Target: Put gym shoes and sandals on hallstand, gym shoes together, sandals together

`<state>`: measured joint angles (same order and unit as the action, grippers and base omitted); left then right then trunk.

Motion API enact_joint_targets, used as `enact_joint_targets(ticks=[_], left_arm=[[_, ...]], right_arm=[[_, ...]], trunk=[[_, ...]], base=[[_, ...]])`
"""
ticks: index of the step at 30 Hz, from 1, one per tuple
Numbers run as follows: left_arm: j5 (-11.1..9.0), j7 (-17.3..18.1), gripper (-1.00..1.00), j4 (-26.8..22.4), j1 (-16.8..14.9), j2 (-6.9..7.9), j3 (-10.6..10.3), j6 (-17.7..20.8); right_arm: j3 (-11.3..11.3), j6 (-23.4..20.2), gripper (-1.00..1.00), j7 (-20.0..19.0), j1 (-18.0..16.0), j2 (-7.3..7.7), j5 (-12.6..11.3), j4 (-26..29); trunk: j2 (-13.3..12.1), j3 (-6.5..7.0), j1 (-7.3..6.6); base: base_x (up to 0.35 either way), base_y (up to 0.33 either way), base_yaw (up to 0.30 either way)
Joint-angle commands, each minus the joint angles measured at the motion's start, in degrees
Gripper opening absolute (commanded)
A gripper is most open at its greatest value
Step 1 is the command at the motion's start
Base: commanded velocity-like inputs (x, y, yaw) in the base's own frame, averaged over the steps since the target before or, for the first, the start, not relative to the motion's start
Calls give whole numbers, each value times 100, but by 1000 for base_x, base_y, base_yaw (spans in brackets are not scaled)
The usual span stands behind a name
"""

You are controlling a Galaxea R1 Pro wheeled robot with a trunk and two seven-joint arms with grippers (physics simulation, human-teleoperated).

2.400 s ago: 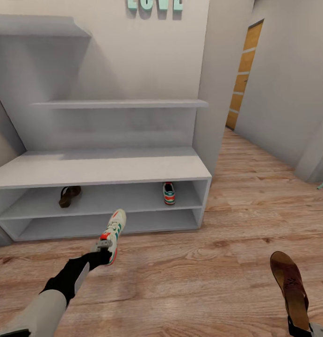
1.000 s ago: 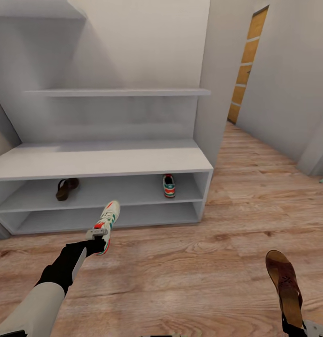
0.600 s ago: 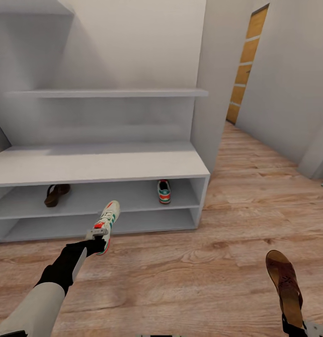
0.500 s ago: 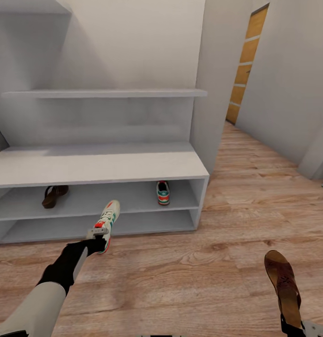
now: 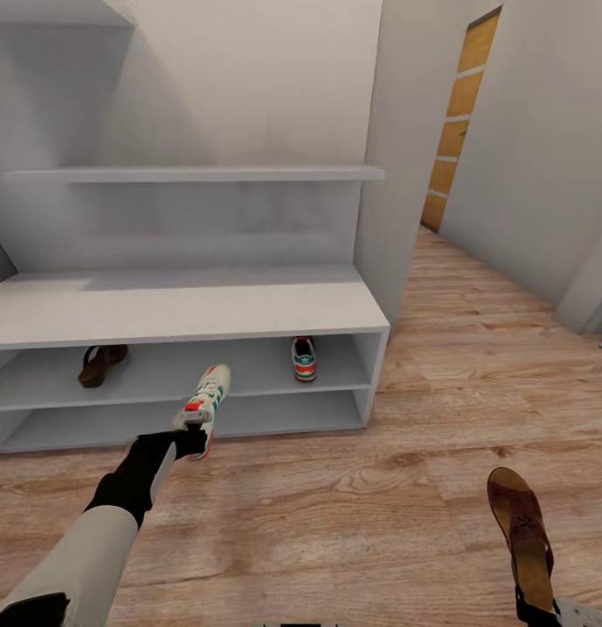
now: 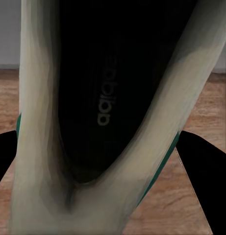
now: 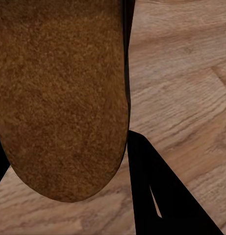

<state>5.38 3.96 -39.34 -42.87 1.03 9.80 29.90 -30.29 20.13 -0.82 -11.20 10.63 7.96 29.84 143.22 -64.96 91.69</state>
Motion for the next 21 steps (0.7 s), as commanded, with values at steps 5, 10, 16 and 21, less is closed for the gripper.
enact_joint_targets(ticks=[5,10,16,21], left_arm=[[59,-123,-100,-4,-165,-65,22,187],[53,-288,-100,-16,-328,-74,22,348],[51,-487,-100,-20,-346,-76,22,541],[50,-653,-100,-21,-330,-75,26,702]], right_arm=[[-31,18,-100,-14,-5,-11,40,-5],[-36,18,-100,-14,-5,-15,41,2],[-45,18,-100,-14,-5,-15,40,11],[-47,18,-100,-14,-5,-13,40,12]], trunk=[[2,-5,-1],[2,-5,-1],[2,-5,-1],[2,-5,-1]], base=[[0,0,0],[0,0,0],[31,-17,0],[173,-125,0]])
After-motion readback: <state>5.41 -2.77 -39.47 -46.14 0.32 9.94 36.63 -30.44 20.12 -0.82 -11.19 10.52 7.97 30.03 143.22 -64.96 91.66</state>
